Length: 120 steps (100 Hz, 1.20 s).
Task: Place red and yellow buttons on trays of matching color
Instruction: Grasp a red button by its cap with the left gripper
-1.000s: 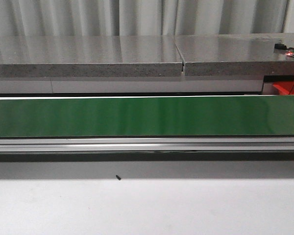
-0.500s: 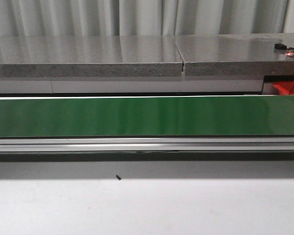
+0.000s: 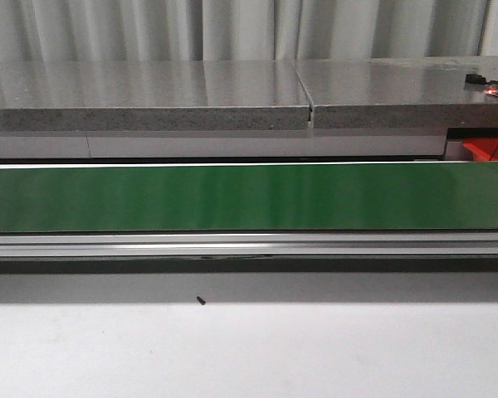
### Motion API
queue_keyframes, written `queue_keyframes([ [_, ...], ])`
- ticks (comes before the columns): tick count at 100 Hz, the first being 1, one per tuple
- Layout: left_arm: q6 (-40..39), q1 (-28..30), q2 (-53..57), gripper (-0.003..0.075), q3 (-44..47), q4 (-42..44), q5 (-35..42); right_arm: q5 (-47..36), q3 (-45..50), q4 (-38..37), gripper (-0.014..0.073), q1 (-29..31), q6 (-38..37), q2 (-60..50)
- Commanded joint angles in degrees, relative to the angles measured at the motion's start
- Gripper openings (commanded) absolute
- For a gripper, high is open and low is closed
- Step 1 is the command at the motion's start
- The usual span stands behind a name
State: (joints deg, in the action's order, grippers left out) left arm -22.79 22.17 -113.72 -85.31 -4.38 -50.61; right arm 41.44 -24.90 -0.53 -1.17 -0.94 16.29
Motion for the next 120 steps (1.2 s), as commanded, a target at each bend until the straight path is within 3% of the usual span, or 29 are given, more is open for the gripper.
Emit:
queue_keyframes([
  [1, -0.49, 0.1, 2.77, 0.0274, -1.49, -0.47, 1.34, -4.15, -1.39, -0.18, -0.0067, 0.01, 0.51, 0.45],
  [12, -0.49, 0.1, 2.91, 0.0231, -1.49, -0.47, 1.34, -4.15, -1.39, -0.18, -0.0067, 0.01, 0.51, 0.45],
  [66, 1.24, 0.1, 11.22, 0.023, -1.49, 2.54, -3.08, -4.15, -1.39, -0.18, -0.0067, 0.01, 0.51, 0.45],
  [120, 10.35, -4.58, 22.6, 0.023, 0.78, 3.18, -8.81, -4.15, -1.39, -0.18, -0.0067, 0.01, 0.51, 0.45],
])
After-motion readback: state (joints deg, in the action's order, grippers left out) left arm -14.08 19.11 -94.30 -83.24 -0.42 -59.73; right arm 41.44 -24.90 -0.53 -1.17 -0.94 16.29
